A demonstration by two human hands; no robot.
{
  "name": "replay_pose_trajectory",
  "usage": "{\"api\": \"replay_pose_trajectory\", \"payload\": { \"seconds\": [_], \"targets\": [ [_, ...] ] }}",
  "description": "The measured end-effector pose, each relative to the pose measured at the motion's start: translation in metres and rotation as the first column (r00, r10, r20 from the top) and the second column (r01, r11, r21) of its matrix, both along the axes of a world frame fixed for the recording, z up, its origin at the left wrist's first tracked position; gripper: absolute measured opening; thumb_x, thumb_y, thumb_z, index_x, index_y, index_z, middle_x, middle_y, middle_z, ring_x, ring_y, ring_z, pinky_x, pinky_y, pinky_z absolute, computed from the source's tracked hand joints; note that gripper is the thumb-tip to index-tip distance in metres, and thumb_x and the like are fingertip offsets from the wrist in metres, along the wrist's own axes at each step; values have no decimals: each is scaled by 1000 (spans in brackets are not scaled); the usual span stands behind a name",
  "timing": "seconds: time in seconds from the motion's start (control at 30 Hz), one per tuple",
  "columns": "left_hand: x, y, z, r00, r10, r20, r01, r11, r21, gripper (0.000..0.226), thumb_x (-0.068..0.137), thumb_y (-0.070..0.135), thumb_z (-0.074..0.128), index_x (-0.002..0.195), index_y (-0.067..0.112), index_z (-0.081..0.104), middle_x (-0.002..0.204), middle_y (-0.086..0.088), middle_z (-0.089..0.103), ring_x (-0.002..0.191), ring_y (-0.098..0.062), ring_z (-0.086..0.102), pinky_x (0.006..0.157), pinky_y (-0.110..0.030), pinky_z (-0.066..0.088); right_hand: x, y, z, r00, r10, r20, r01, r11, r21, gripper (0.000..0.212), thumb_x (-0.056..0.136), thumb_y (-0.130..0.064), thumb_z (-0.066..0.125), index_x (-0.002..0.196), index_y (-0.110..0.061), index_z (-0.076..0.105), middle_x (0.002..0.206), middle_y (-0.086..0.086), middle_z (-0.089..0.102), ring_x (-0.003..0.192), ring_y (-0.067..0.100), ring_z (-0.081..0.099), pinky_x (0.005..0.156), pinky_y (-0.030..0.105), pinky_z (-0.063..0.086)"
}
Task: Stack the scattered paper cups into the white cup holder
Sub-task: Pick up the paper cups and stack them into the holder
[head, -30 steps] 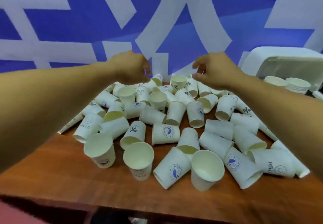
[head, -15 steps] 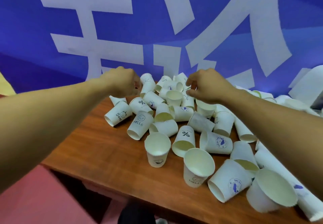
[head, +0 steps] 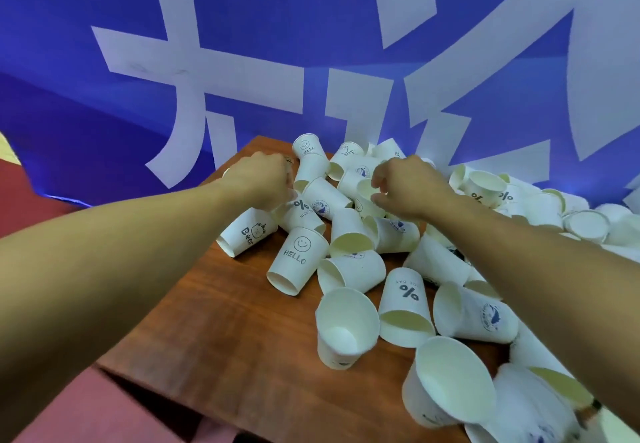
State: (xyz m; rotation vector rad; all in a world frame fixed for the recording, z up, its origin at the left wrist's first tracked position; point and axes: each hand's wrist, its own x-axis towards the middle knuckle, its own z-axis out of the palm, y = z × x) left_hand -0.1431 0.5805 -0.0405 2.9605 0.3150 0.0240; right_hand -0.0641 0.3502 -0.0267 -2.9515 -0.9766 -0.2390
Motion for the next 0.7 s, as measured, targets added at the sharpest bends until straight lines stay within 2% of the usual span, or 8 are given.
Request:
{"api": "replay_pose_trajectory", "payload": {
  "seconds": [0.13,0.2,0.23,0.3,0.37,0.43,0.53,0.7],
  "targets": [
    [17,4,-12,998,10,-59,-15,996,-91,36,86,46,68,108,19,65,102,-1,68,90,-21,62,71,-30,52,16,15,-20,996,-12,-83,10,1000,-26,27,81,-34,67,106,-24,64,102,4,62,89,23,58,71,31,48],
    [23,4,-19,997,3,-75,-14,989,-146,35,84,43,72,108,18,65,103,-1,67,92,-21,62,76,-31,54,21,21,-29,995,-18,-99,14,999,-49,12,80,-28,67,89,-24,61,93,6,61,83,25,59,64,29,45],
    [25,3,-22,997,-3,-77,-11,984,-176,35,83,41,73,107,18,66,103,-1,67,92,-21,62,78,-33,55,23,23,-33,995,-18,-98,13,998,-56,11,79,-24,66,76,-24,55,86,6,59,79,26,58,58,27,40],
    [27,2,-23,998,0,-66,-16,969,-245,31,81,38,75,103,18,66,99,-1,67,89,-20,63,76,-33,57,25,26,-37,996,-21,-87,17,999,-51,25,80,-18,64,65,-23,45,77,5,54,75,26,56,53,26,33],
    [27,1,-19,999,3,-41,-16,949,-315,26,82,34,76,100,18,66,95,-1,66,84,-19,63,66,-29,54,24,25,-35,998,-22,-62,21,999,-26,22,81,-17,63,68,-24,47,78,5,54,73,24,55,54,26,34],
    [26,-2,-10,1000,-5,7,7,938,-348,21,82,28,76,98,17,68,94,-1,67,83,-19,63,63,-28,52,21,20,-29,999,-14,-36,15,1000,19,22,82,-16,60,66,-24,46,76,4,55,73,24,55,53,26,31],
    [22,-11,8,996,-29,85,56,941,-333,26,82,26,77,104,17,68,102,-1,68,91,-20,64,76,-32,57,12,7,-9,999,7,39,-8,999,41,15,83,-15,56,70,-20,51,73,4,55,74,26,54,50,25,25],
    [7,-44,47,961,-106,257,172,953,-249,30,83,25,76,111,16,68,105,1,67,93,-18,63,78,-30,53,-8,-32,31,989,9,148,-23,995,99,9,87,-23,55,80,-17,56,77,6,58,76,28,52,56,31,37]
  ]
}}
